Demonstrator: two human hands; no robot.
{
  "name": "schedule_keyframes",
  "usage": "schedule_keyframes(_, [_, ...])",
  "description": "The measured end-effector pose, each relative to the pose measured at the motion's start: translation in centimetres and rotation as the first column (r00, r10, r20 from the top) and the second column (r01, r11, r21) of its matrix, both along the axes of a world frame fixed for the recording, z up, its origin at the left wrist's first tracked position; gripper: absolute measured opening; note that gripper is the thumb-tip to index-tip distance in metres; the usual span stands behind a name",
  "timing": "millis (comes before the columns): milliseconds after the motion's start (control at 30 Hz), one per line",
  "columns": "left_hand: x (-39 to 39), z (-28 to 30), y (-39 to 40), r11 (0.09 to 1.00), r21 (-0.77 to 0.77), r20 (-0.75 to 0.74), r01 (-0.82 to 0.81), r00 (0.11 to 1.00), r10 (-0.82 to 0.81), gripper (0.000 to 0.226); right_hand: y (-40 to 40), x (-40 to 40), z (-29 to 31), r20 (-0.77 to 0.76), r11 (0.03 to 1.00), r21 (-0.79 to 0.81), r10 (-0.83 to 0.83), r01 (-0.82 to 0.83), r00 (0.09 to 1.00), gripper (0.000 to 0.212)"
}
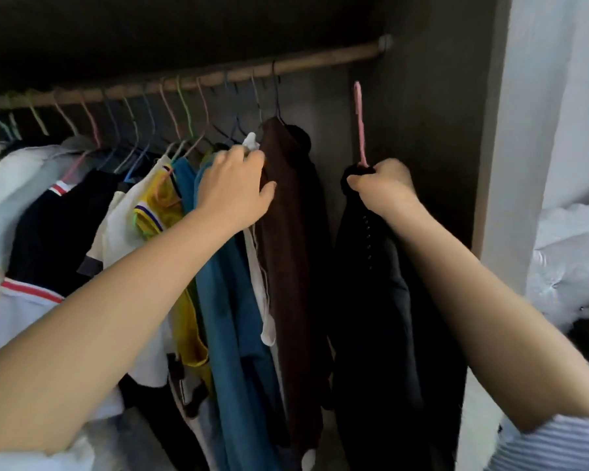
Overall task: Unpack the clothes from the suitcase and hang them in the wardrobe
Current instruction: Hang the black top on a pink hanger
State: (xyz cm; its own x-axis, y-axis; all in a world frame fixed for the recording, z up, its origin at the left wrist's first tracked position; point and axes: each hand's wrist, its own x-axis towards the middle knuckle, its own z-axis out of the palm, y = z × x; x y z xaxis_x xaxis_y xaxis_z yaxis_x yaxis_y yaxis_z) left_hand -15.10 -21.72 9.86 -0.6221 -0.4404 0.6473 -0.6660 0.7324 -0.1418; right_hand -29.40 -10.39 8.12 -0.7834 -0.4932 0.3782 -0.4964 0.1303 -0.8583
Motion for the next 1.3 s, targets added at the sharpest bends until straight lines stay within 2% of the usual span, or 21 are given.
schedule_keyframes(100, [-0.9,0.9,-3.3,0.997,-0.065,0.028,0.032,0.999,-0.03,0.049,-4.4,-1.6,2.7,-0.07,0.995,-0.045,-0.094,0.091,0.993,0.024])
schedule_keyframes(200, [-1.2,1.1,-4.8,0.992,-0.072,0.085,0.1,0.992,-0.094,0.047,-7.6,-2.7,5.7,-0.197,0.984,-0.031,-0.177,0.174,0.964,0.024])
schedule_keyframes(300, [-1.2,1.5,-5.1,0.986,-0.105,0.159,0.133,0.981,-0.115,0.044,-10.0,-3.6,8.5,-0.239,0.969,0.03,-0.23,0.244,0.943,0.029])
schedule_keyframes(533, [-2.8,3.3,-5.4,0.996,-0.012,0.226,-0.086,0.97,0.086,0.05,-12.6,-5.7,10.6,-0.281,0.94,0.184,-0.228,0.286,0.932,0.029])
schedule_keyframes(667, [-5.7,3.6,-5.0,0.994,0.031,0.252,-0.107,0.963,0.096,0.025,-12.4,-6.5,9.8,-0.23,0.912,0.325,-0.179,0.249,0.957,0.029])
schedule_keyframes(767, [-7.6,3.4,-3.9,0.98,0.197,0.148,-0.007,0.989,-0.023,0.026,-12.0,-6.6,10.1,-0.288,0.902,0.337,-0.176,0.271,0.941,0.03])
schedule_keyframes(933, [-8.6,2.9,-2.0,0.958,0.266,0.008,0.11,0.993,-0.116,0.022,-10.9,-6.4,10.5,-0.297,0.899,0.363,-0.14,0.247,0.945,0.026])
schedule_keyframes(1100, [-8.8,3.0,-2.6,0.974,0.205,0.037,0.092,0.994,-0.101,0.021,-10.7,-6.2,9.6,-0.29,0.914,0.358,-0.089,0.194,0.953,0.03])
schedule_keyframes(1167, [-8.1,2.8,-2.6,0.983,0.175,0.053,0.047,0.997,-0.057,0.028,-10.5,-5.8,9.1,-0.288,0.914,0.36,-0.084,0.189,0.954,0.027])
schedule_keyframes(1233, [-6.8,2.2,-2.6,0.993,0.121,0.044,0.013,0.999,-0.018,0.037,-10.3,-5.1,8.7,-0.29,0.914,0.358,-0.083,0.189,0.953,0.025])
schedule_keyframes(1300, [-4.9,1.5,-2.2,1.0,0.001,0.023,0.013,1.0,-0.013,0.038,-10.0,-4.2,8.4,-0.351,0.914,0.339,-0.097,0.223,0.931,0.03])
